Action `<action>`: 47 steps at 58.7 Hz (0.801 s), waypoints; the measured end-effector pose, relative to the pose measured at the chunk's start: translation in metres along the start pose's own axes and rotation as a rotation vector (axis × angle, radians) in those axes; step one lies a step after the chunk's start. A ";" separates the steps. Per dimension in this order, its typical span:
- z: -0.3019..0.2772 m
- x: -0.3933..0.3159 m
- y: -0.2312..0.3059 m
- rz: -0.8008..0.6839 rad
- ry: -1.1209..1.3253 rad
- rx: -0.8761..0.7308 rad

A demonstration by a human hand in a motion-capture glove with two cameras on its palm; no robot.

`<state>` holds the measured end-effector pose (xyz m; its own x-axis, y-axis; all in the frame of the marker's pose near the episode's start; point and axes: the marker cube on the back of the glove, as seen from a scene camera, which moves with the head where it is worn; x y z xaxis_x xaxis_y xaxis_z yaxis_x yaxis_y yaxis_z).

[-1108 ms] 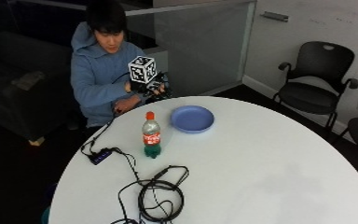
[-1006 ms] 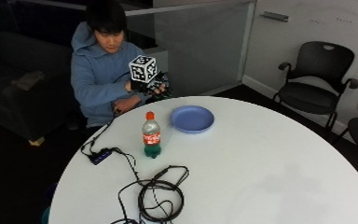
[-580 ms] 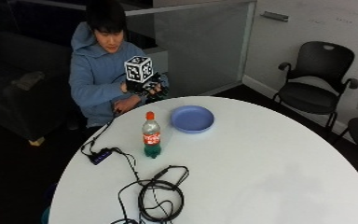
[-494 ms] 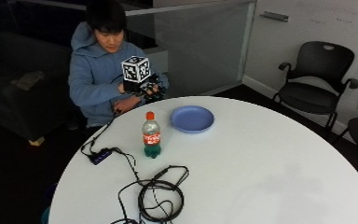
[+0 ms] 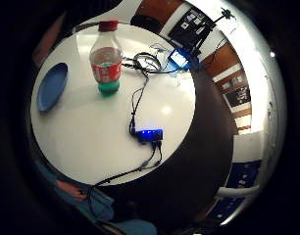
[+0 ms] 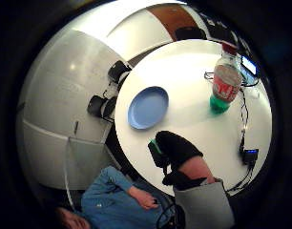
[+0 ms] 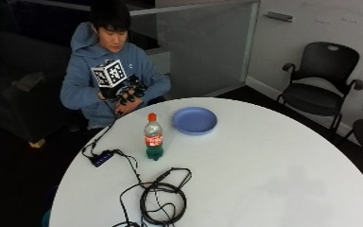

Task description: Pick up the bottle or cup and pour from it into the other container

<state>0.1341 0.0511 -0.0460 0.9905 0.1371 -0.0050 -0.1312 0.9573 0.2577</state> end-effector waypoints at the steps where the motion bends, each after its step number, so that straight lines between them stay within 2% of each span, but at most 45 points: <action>1: -0.001 0.004 0.001 0.006 -0.002 0.002; 21: -0.014 0.081 0.003 0.101 -0.062 0.066; 47: -0.026 0.138 -0.023 0.205 -0.231 0.010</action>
<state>0.2728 0.0543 -0.0778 0.9266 0.2647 0.2672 -0.3300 0.9130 0.2399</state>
